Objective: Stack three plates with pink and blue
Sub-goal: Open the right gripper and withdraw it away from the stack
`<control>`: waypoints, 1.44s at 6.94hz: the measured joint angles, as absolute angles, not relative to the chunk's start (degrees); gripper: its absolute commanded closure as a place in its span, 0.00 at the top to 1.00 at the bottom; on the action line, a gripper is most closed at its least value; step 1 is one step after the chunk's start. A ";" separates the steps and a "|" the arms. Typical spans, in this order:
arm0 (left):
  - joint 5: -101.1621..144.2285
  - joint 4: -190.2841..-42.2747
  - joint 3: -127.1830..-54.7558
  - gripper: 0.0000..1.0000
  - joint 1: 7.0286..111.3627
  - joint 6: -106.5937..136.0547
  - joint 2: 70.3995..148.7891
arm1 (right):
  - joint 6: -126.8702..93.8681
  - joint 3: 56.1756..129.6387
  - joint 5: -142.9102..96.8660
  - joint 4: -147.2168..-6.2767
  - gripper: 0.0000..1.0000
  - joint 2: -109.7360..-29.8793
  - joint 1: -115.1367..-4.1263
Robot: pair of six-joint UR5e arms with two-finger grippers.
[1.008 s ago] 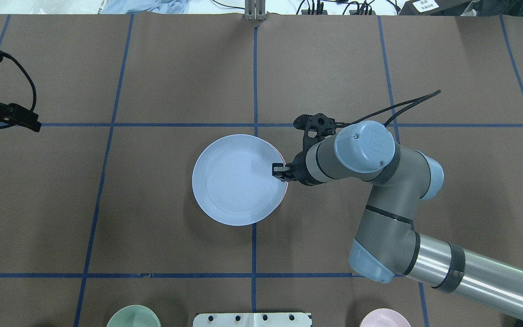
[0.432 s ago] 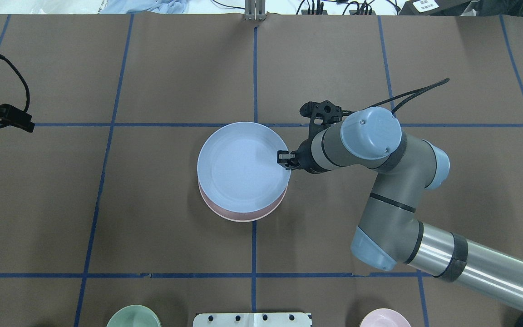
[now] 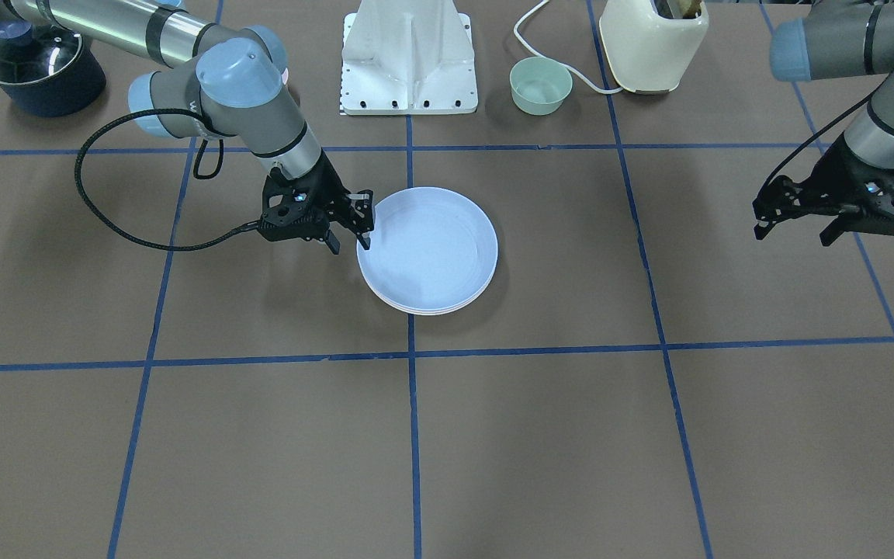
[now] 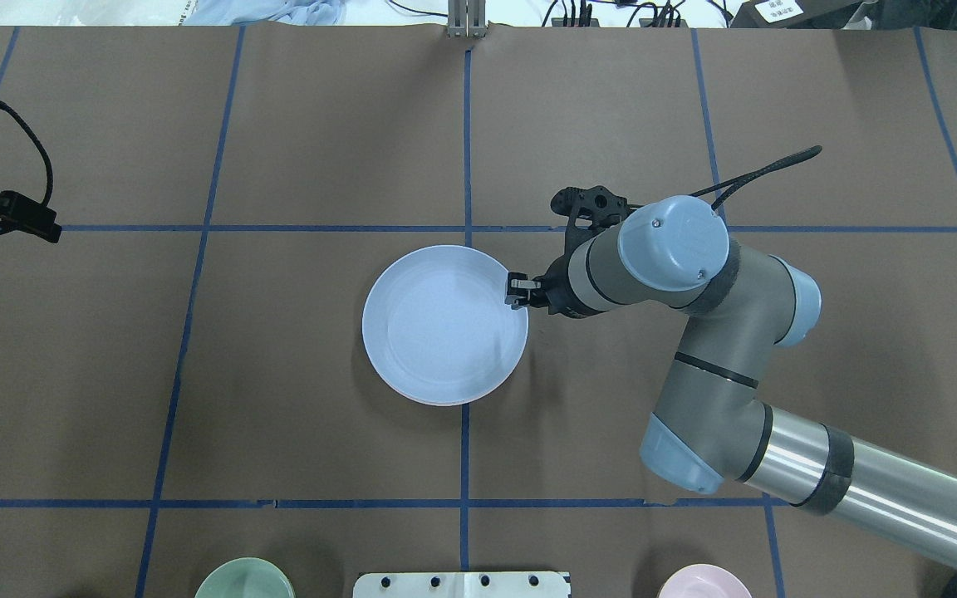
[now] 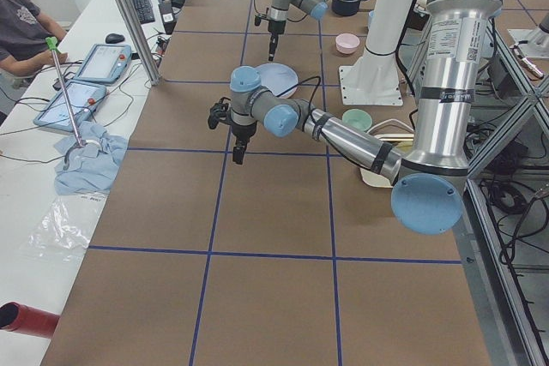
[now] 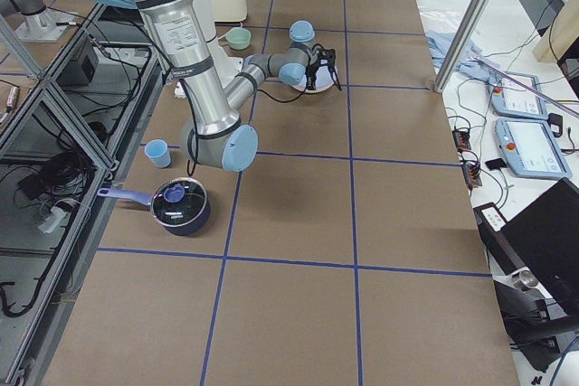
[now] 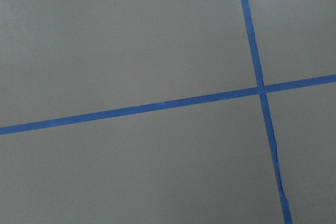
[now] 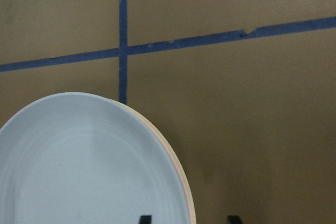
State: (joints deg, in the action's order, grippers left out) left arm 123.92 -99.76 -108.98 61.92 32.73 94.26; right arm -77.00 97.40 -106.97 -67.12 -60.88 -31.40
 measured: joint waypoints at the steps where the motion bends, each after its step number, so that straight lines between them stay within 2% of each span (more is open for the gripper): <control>1: 123.91 -99.74 -108.96 1.00 62.75 31.81 94.16 | -76.86 98.53 -108.90 -69.74 1.00 -61.19 -33.55; 3: 123.86 -99.02 -108.18 1.00 67.59 24.31 93.47 | -72.34 102.82 -114.88 -77.51 1.00 -63.83 -41.34; 6: 123.82 -98.05 -106.39 1.00 78.53 4.54 88.70 | -45.91 108.40 -118.58 -86.36 1.00 -74.98 -51.99; 10: 127.56 -98.26 -101.31 1.00 91.01 -9.41 84.45 | -10.42 105.91 -129.98 -86.93 1.00 -88.58 -71.45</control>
State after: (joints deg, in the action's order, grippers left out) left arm 127.56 -98.26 -101.31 91.01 -9.41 84.45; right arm -10.42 105.91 -129.98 -86.93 -88.58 -71.45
